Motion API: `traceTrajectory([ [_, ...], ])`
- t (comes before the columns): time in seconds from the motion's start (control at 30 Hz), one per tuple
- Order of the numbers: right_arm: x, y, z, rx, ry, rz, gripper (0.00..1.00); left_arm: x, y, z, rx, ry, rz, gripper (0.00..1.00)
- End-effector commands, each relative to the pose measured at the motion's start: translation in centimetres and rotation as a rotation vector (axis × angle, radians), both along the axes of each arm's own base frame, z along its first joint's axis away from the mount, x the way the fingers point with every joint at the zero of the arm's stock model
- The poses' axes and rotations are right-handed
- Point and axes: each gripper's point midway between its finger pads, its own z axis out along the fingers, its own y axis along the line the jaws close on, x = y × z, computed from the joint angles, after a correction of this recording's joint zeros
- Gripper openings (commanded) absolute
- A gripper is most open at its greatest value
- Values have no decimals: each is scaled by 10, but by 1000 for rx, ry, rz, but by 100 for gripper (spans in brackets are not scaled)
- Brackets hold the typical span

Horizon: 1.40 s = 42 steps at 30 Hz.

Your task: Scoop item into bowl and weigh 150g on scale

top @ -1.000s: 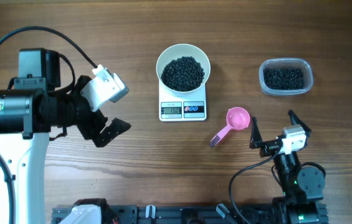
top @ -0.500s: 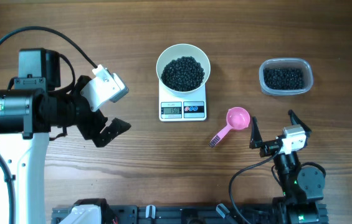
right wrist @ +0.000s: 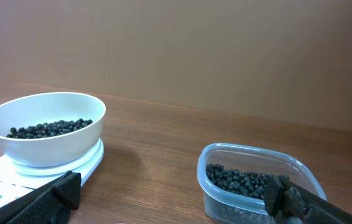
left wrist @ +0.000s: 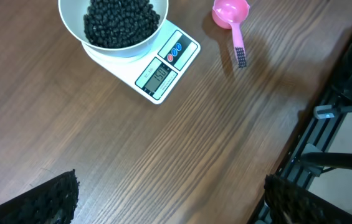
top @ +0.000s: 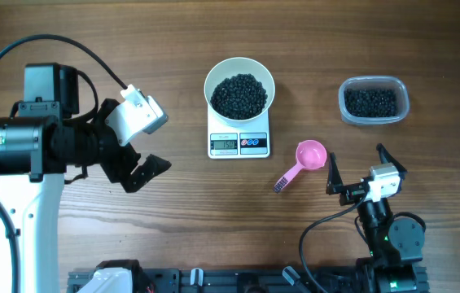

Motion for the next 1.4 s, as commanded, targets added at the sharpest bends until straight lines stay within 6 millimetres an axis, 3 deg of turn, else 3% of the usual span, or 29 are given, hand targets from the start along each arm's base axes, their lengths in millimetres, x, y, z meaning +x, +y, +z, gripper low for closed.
traceTrajectory([
  [0.0,0,-2,2,-11,-15,-11,100,-4,0,22,-28,-96,50,100],
  [0.17,0,-2,2,-11,-15,-11,100,-7,-1,41,-144,-190,252,100],
  [0.3,0,-2,2,-11,-15,-11,100,-17,-1,39,-220,-293,327,100],
  [0.53,0,-2,2,-11,-15,-11,100,-34,5,3,-430,-404,538,100],
  [0.63,0,-2,2,-11,-15,-11,100,-31,20,-15,-508,-431,693,100],
  [0.9,0,-2,2,-11,-15,-11,100,-21,49,-48,-599,-543,905,100],
  [1.37,0,-2,2,-11,-15,-11,100,-9,53,-81,-638,-626,918,100],
])
